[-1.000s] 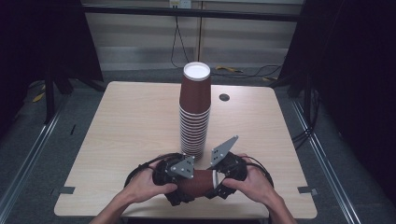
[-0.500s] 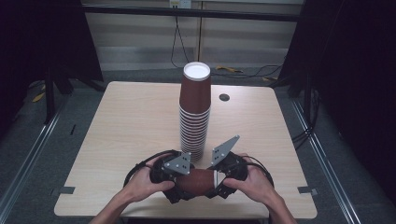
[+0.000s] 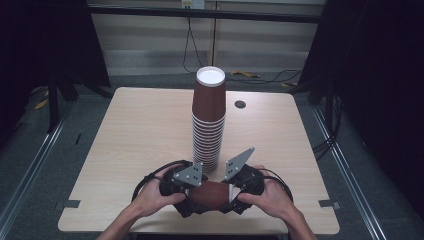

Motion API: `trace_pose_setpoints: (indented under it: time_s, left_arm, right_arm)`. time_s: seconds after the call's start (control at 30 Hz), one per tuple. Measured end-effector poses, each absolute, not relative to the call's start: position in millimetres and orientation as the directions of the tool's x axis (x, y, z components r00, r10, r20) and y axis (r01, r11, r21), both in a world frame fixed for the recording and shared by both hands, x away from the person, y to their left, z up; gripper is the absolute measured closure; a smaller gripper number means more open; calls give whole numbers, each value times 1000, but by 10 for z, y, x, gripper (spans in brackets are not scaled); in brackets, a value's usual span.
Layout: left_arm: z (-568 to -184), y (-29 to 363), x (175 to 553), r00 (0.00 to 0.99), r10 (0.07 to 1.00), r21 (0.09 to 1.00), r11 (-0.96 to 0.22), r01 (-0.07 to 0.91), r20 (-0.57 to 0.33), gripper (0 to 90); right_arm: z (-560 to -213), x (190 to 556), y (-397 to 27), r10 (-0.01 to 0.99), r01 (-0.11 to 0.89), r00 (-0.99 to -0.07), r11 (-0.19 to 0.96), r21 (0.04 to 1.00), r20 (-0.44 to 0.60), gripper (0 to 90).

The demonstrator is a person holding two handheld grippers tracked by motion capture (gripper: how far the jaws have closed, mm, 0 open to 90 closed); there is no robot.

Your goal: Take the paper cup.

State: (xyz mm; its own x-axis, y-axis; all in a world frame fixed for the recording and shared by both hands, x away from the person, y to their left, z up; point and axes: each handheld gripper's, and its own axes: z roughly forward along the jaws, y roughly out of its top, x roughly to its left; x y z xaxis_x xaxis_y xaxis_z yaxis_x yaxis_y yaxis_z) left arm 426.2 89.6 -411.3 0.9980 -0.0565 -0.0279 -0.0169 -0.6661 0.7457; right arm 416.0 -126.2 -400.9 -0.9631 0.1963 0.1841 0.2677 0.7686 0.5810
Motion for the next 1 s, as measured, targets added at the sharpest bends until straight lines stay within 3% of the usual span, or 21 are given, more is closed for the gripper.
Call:
trace_pose_setpoints:
  time_s: [1.0]
  left_arm:
    - [-4021,1070,4298,1000,13,792,-610,19,-14,157]
  right_arm:
    - [-4024,4184,-1373,240,295,-956,777,556,172,238]
